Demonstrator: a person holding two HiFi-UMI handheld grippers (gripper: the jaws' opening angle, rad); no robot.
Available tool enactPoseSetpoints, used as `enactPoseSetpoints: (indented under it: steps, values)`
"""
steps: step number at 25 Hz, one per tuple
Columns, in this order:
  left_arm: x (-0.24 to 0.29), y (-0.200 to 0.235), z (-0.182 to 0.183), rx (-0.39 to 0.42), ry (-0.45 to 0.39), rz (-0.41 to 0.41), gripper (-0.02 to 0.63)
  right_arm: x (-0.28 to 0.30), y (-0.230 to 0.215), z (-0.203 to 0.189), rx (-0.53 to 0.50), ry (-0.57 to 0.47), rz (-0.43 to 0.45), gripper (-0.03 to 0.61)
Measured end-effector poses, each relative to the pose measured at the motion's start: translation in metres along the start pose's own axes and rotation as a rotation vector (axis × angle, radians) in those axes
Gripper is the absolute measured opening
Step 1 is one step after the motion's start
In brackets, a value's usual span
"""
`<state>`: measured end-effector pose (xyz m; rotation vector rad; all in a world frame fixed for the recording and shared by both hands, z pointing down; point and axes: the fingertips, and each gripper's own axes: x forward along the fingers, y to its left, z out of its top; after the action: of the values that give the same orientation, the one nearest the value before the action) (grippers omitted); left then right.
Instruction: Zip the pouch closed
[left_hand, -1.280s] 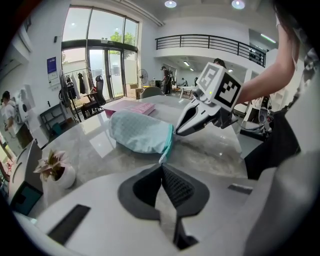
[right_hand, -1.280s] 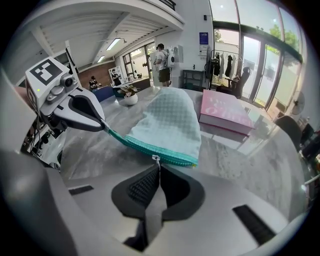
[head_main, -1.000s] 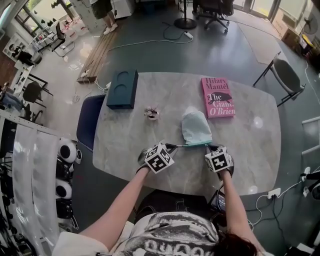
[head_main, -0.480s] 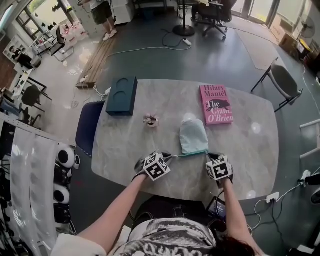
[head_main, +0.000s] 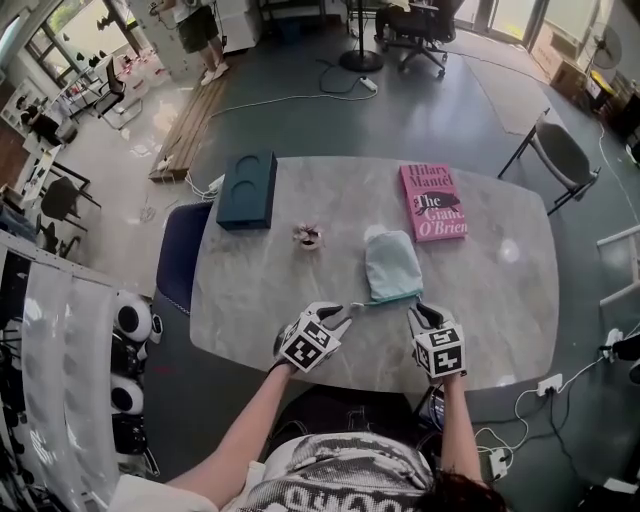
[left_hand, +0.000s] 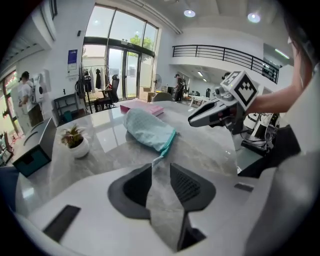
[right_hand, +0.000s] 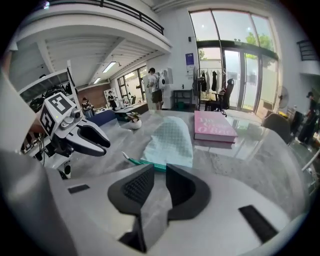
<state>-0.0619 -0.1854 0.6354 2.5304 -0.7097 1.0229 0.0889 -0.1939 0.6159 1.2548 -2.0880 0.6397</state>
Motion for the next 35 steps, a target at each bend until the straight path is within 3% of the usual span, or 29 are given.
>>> enactPoseSetpoints:
  steps: [7, 20, 31, 35]
  values:
    - [-0.042, -0.019, 0.005, -0.010, -0.123, -0.016, 0.098, -0.032, 0.045, 0.007, 0.058, -0.103, -0.033, 0.077]
    - [-0.060, -0.066, -0.011, 0.035, -0.161, -0.140, 0.075, -0.093, 0.088, -0.009, 0.176, -0.205, -0.097, 0.077]
    - [-0.066, -0.107, 0.017, 0.118, -0.251, -0.169, 0.064, -0.099, 0.119, -0.023, 0.141, -0.197, -0.025, 0.077]
    - [-0.078, -0.126, 0.021, 0.075, -0.294, -0.146, 0.063, -0.108, 0.127, -0.032, 0.125, -0.206, 0.002, 0.076]
